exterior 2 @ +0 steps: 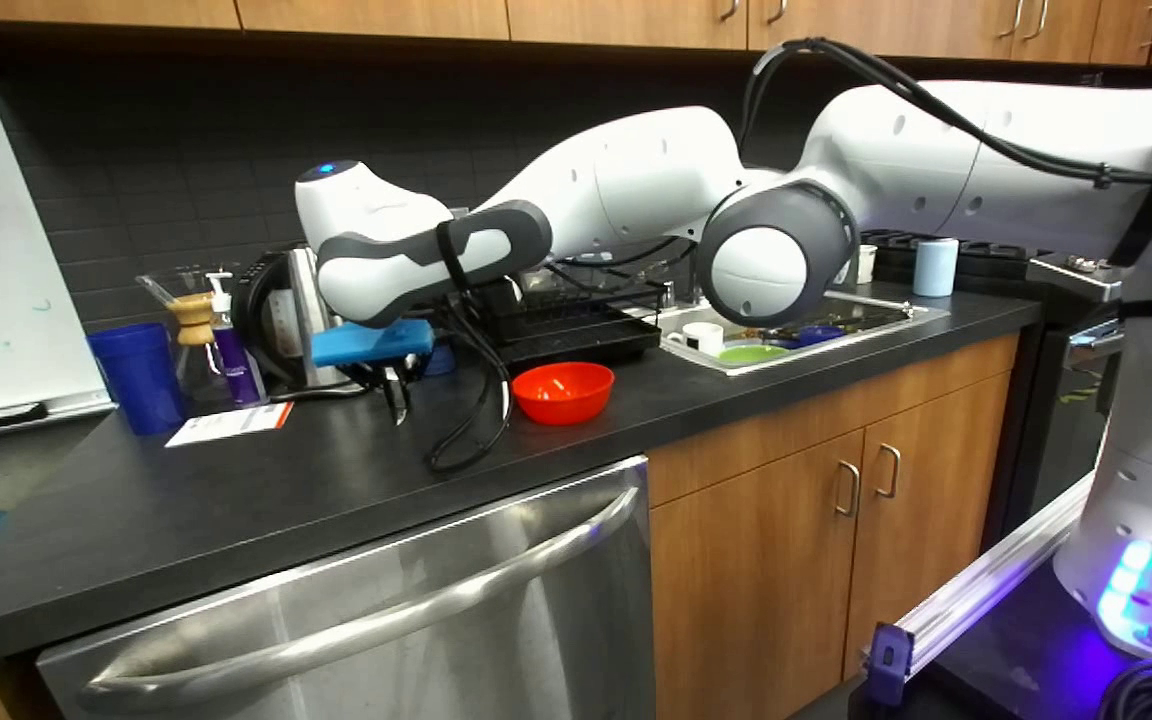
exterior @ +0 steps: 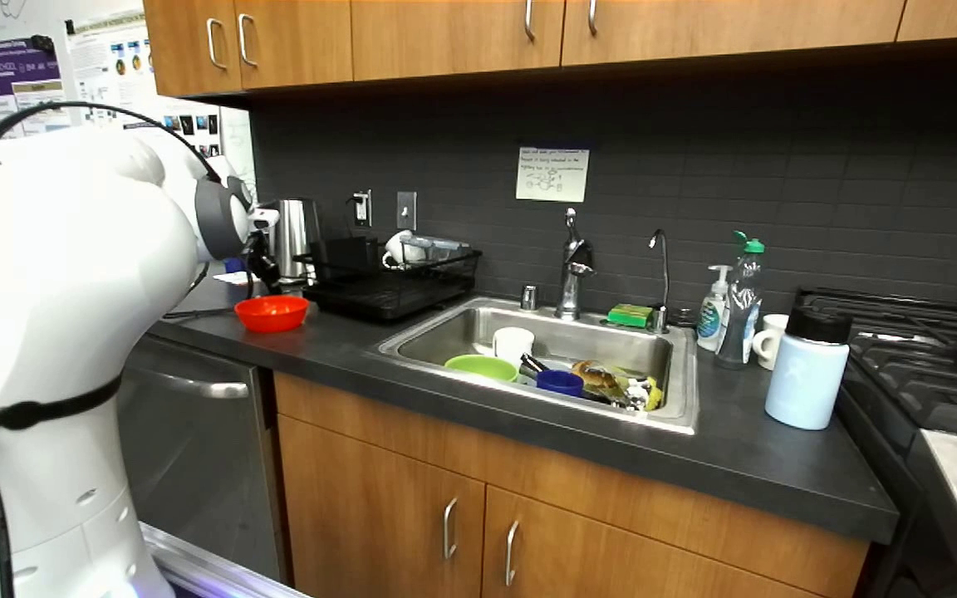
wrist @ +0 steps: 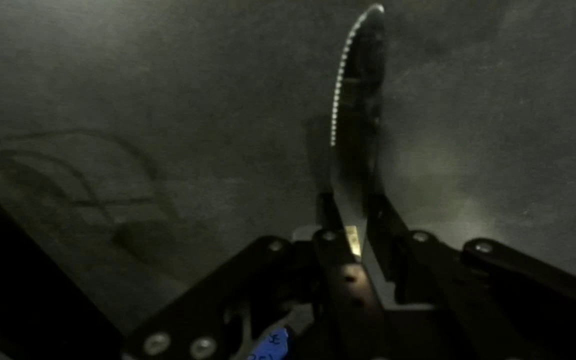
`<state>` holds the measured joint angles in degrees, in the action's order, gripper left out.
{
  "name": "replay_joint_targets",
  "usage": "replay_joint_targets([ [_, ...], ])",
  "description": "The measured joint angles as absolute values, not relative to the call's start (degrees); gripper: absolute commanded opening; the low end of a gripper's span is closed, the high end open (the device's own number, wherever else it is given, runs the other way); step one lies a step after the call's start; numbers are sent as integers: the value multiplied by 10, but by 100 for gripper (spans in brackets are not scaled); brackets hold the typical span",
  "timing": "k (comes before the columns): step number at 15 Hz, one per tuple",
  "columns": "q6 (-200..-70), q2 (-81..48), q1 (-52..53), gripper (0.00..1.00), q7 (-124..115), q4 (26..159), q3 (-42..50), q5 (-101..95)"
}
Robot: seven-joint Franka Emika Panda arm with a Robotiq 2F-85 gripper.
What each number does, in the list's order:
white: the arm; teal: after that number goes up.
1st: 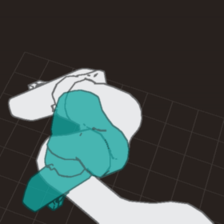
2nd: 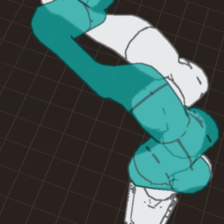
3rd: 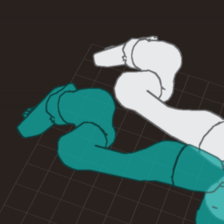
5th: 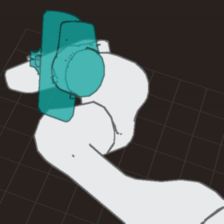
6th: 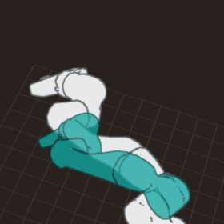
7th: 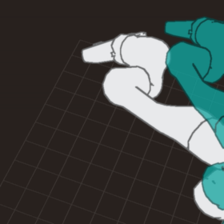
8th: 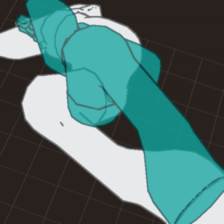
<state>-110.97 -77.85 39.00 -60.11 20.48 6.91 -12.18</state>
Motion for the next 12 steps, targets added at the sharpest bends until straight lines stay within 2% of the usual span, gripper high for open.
replay_joint_targets([
  [1,-1109,-779,390,4,-601,205,69,-122],
  [12,-1112,-778,390,4,-603,204,70,-122],
])
